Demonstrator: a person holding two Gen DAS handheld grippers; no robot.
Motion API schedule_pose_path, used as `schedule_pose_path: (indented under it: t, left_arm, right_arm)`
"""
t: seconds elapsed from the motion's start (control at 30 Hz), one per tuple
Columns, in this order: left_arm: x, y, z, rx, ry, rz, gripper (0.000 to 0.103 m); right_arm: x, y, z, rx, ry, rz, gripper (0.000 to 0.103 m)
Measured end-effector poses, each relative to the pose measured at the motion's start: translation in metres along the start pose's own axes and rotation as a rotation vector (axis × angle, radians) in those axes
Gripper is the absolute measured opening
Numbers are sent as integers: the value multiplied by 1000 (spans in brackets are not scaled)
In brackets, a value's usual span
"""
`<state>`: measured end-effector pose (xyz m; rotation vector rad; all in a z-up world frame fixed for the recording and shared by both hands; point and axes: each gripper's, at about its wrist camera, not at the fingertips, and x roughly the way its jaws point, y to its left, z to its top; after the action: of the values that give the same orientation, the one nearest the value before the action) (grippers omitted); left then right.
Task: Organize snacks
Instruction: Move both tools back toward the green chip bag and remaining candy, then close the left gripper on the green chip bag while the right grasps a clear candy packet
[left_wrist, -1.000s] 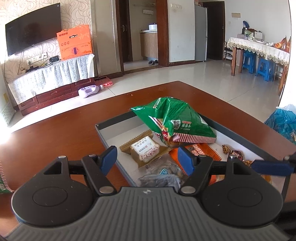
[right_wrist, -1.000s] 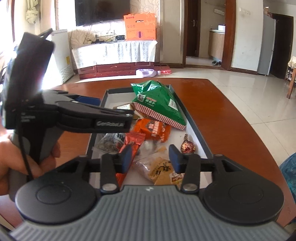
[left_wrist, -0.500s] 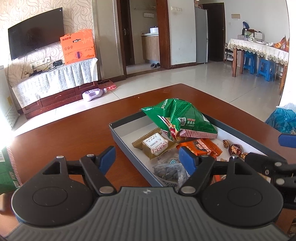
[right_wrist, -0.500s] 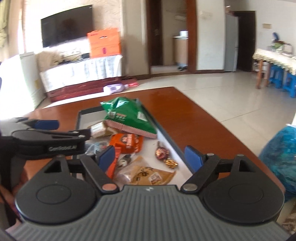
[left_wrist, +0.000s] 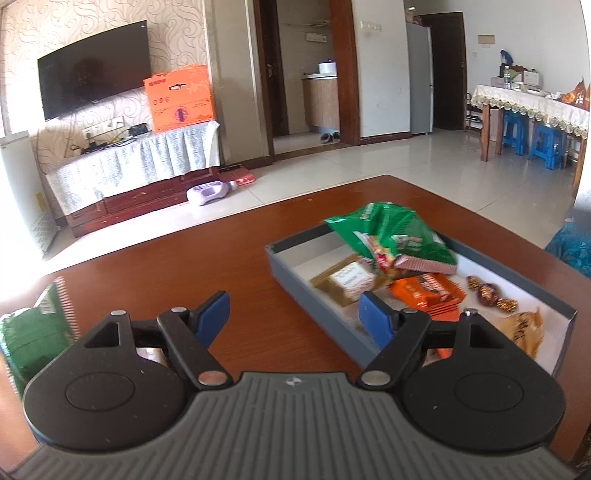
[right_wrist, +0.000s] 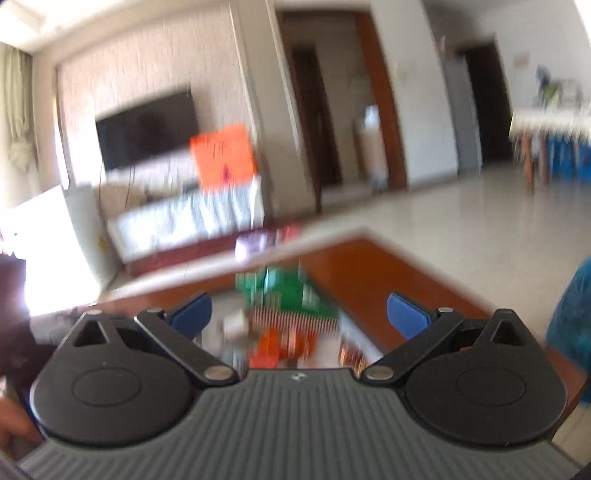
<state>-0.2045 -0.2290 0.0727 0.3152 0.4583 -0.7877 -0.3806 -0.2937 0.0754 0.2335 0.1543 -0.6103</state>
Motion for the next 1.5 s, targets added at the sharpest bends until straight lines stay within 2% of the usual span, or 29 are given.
schedule_pose_path:
  t: [0.07, 0.1, 0.17, 0.3, 0.43, 0.6, 0.7, 0.8, 0.93, 1.07, 1.13, 1.27, 1.43, 1.5]
  left_arm:
    - [-5, 11, -3, -4, -1, 24, 82]
    - [-7, 17, -3, -7, -1, 38, 83]
    - [-12, 32, -6, -22, -4, 70, 84]
    - [-24, 67, -11, -67, -15, 150, 88]
    - [-33, 111, -20, -126, -16, 260, 98]
    - [-41, 172, -34, -180, 4, 398, 100]
    - [-41, 210, -45, -235, 23, 454, 101]
    - [-36, 244, -56, -324, 37, 439, 101]
    - [-27, 270, -60, -414, 24, 377, 101]
    - [-13, 270, -57, -371, 31, 341, 101]
    - [-6, 265, -57, -345, 20, 337, 101]
    - [18, 263, -58, -321, 56, 345, 103]
    - [33, 268, -56, -319, 84, 342, 103]
    - [35, 269, -57, -321, 79, 340, 101]
  right_arm:
    - [-10, 15, -1, -67, -91, -28, 103]
    - [-7, 22, -3, -98, -71, -20, 103]
    - [8, 35, -8, -139, 32, 37, 103]
    - [6, 64, -10, -208, 4, 106, 103]
    - [18, 93, -15, -240, 68, 163, 103]
    - [15, 126, -22, -267, 92, 242, 103]
    - [14, 145, -28, -303, 120, 286, 103]
    - [12, 162, -34, -339, 139, 320, 103]
    - [15, 181, -41, -390, 156, 340, 103]
    - [20, 188, -43, -402, 175, 350, 103]
    - [24, 191, -43, -400, 179, 362, 103]
    - [42, 204, -42, -415, 209, 380, 103]
    - [84, 236, -53, -455, 295, 379, 103]
    - [103, 249, -62, -482, 364, 382, 103]
